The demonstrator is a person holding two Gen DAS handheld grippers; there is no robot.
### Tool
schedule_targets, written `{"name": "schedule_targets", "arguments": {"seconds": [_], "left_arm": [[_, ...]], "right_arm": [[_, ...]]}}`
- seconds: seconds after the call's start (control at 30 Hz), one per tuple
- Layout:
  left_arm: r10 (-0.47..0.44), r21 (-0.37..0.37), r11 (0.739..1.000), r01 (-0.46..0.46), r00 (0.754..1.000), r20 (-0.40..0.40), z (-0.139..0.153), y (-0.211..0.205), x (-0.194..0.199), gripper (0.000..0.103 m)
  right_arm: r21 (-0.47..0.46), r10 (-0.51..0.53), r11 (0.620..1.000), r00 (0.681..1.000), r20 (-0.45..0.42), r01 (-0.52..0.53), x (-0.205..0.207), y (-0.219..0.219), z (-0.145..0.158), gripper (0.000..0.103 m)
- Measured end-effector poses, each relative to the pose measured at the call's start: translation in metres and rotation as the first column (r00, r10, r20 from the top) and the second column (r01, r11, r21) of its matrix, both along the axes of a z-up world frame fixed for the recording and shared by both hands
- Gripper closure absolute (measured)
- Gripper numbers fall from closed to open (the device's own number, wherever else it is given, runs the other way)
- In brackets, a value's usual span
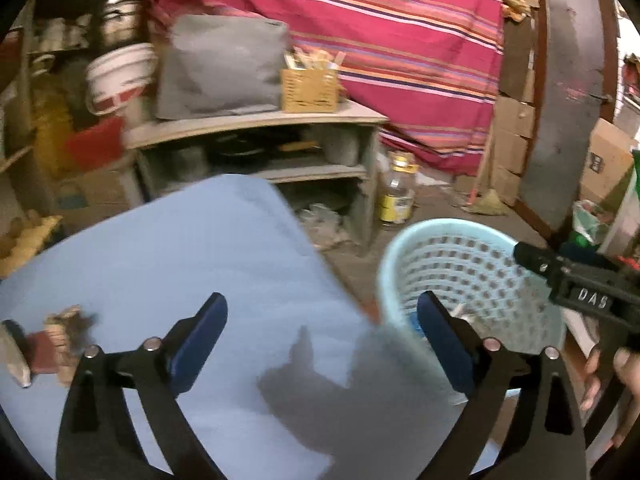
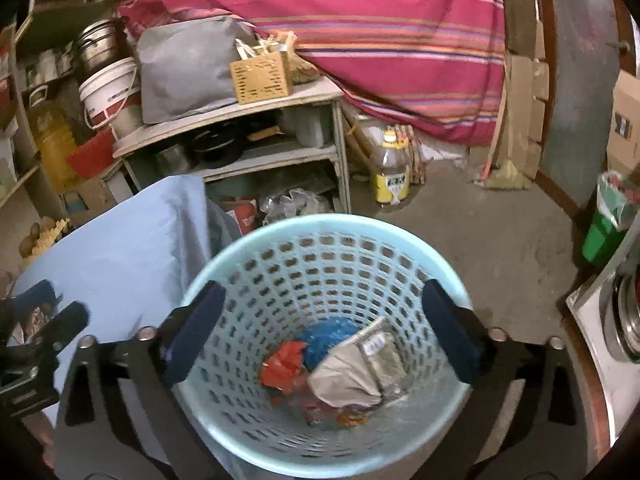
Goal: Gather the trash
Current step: 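Move both open tools back over the remaining items on the table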
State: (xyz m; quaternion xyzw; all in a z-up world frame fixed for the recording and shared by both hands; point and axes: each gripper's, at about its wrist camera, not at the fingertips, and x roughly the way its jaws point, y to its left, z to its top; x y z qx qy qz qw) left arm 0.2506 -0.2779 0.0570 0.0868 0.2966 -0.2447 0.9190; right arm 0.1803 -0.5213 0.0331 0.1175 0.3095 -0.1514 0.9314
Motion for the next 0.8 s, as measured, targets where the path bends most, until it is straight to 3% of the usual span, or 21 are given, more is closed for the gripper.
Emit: {"name": "schedule_targets", "arguments": {"seconds": [0.17,0.37,0.6,0.8], "left_arm": [[0.111,0.029,0.993,-0.111,0.994,0.021,0.001,0.064,0.010,0.007],[0.278,0.021,0.960,-0.280,0.959,0.053,0.007,0.149,0.023,0.005],[0.431,0.049,0.899,-0.436,0.898,0.092,0.008,0.238,0.031,0.005],[0.522,0.022,0.851,-0.525,0.849,0.082,0.005,0.304,0.031,0.005]], "right_arm": [[-0.047,0.063,0.997,0.998,-0.004,-0.063,0.023,0.053,0.005,0.005],[-0.047,0.186,0.981,0.983,0.000,-0.186,0.050,0.123,0.004,0.005],[-0.056,0.286,0.957,0.958,-0.001,-0.286,0.075,0.192,-0.001,0.004],[-0.063,0.342,0.938,0.940,-0.009,-0.342,0.090,0.249,-0.007,0.004]]}}
